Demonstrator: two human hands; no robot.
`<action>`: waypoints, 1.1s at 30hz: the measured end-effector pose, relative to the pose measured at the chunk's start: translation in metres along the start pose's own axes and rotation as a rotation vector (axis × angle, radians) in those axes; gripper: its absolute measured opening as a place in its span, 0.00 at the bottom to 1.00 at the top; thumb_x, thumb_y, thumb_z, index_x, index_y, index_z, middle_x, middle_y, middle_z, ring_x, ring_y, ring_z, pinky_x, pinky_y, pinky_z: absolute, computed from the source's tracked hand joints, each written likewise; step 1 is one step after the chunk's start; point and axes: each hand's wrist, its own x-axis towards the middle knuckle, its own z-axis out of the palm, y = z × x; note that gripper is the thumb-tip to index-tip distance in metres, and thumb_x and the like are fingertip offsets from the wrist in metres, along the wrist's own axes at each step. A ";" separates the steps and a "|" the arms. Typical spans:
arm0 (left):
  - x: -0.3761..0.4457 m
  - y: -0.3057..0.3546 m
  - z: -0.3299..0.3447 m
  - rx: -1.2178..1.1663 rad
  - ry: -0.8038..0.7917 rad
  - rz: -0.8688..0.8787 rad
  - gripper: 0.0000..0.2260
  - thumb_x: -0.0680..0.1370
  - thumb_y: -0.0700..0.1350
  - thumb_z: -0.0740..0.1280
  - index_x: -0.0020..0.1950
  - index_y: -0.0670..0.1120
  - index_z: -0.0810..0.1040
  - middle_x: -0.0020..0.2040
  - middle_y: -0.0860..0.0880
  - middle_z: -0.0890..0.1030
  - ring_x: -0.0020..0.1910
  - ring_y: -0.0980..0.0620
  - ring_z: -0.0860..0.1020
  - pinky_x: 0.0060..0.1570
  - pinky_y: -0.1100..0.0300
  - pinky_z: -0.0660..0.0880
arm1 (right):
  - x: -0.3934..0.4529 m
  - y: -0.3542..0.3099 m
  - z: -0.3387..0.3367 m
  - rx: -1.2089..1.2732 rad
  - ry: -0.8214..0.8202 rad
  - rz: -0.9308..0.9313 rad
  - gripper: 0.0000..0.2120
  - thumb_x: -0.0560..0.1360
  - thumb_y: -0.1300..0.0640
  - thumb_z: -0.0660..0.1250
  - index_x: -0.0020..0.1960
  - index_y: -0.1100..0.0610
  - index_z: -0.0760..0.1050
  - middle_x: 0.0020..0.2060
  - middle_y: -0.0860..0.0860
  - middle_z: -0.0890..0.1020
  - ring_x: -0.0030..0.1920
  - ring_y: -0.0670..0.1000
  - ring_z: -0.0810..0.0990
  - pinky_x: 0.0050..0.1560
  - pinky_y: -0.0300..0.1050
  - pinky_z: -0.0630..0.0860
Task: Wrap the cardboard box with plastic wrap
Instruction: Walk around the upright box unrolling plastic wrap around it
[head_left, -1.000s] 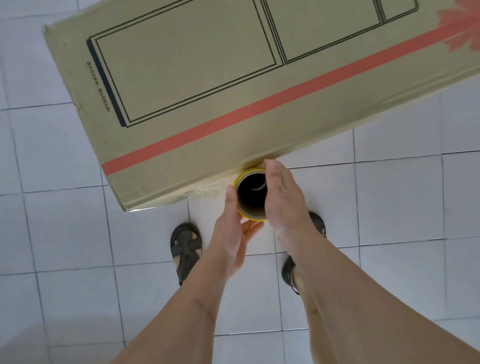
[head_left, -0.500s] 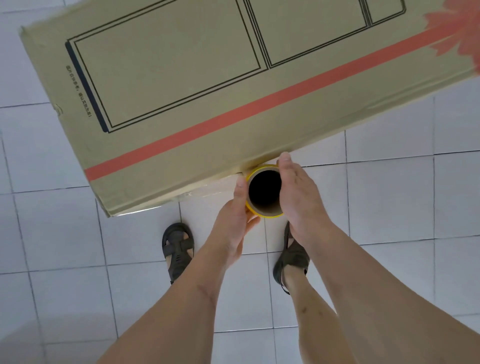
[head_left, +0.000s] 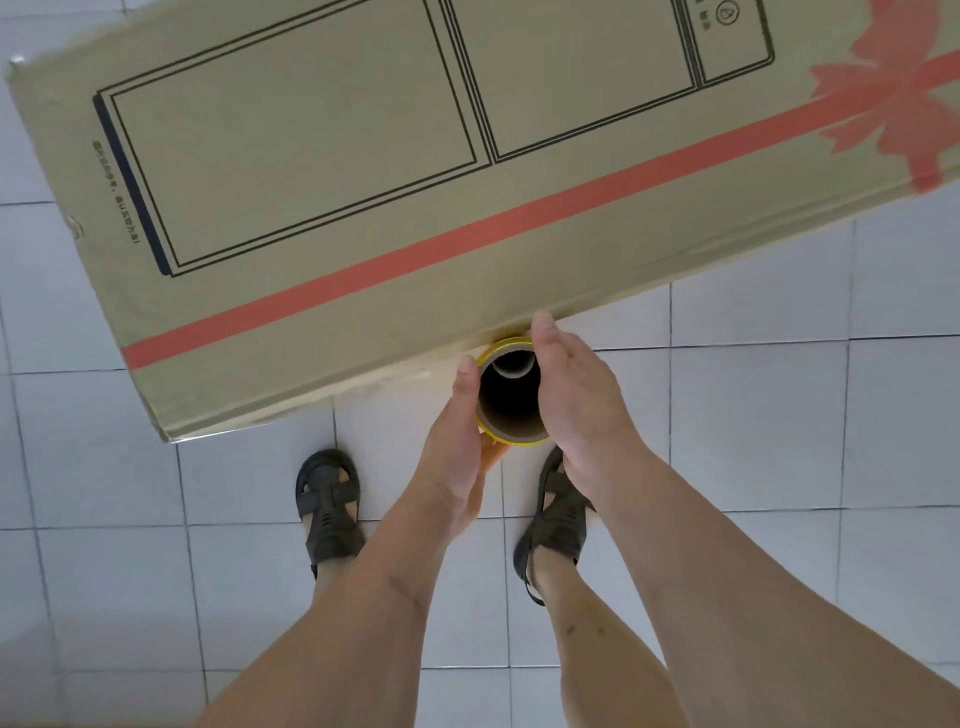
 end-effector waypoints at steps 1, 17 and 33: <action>-0.001 -0.003 0.006 -0.013 -0.008 -0.013 0.24 0.81 0.65 0.55 0.63 0.53 0.82 0.58 0.53 0.87 0.61 0.56 0.83 0.68 0.52 0.75 | 0.002 -0.003 -0.006 -0.014 0.007 -0.023 0.20 0.82 0.40 0.55 0.44 0.53 0.75 0.41 0.40 0.76 0.50 0.49 0.75 0.55 0.46 0.70; 0.004 0.003 0.031 0.067 -0.090 -0.080 0.22 0.83 0.64 0.54 0.63 0.55 0.81 0.58 0.53 0.87 0.63 0.54 0.82 0.69 0.53 0.74 | 0.016 -0.018 -0.043 -0.084 0.053 0.124 0.28 0.82 0.37 0.48 0.69 0.54 0.74 0.63 0.51 0.76 0.62 0.53 0.72 0.66 0.48 0.67; 0.013 0.009 0.079 -0.030 -0.039 -0.038 0.29 0.76 0.66 0.60 0.67 0.49 0.81 0.62 0.51 0.86 0.65 0.55 0.81 0.67 0.55 0.75 | 0.032 -0.023 -0.085 0.021 -0.025 0.201 0.31 0.80 0.32 0.51 0.71 0.50 0.73 0.66 0.47 0.76 0.65 0.49 0.73 0.60 0.44 0.65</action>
